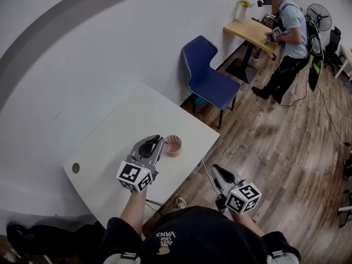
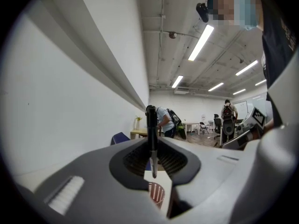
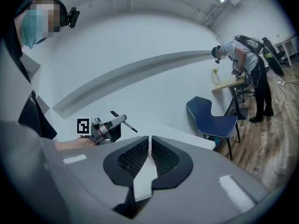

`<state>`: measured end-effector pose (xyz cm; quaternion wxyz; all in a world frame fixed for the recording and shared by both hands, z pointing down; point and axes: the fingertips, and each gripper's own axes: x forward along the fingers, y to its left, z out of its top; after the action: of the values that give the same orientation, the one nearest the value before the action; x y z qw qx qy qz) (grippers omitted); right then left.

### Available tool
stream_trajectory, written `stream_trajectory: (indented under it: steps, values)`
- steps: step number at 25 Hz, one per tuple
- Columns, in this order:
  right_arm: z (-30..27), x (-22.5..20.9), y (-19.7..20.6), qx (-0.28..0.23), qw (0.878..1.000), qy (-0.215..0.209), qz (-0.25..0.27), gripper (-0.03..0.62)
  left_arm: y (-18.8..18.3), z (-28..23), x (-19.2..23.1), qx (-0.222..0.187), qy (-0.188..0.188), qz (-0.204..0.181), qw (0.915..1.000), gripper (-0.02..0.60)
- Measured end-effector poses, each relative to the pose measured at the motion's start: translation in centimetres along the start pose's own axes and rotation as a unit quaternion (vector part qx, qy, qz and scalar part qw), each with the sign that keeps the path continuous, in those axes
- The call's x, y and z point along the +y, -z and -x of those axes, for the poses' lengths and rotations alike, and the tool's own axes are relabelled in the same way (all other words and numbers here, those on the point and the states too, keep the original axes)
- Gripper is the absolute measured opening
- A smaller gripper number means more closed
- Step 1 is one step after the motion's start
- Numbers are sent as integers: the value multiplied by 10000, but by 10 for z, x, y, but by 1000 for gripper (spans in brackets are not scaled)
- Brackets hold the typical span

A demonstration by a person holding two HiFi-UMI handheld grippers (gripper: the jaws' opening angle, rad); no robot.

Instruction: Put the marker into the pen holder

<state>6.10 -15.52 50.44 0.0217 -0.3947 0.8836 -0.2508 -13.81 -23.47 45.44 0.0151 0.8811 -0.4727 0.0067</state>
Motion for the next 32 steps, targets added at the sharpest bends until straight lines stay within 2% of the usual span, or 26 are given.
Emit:
stream_trajectory:
  steps: [13, 32]
  values:
    - [8, -13, 6, -33, 9991, 382, -154, 2, 66, -24, 10, 624, 134, 267, 9976, 98]
    - [-4, -16, 11, -57, 9982, 560, -211, 2, 115, -33, 22, 1100, 156, 359, 9932, 98]
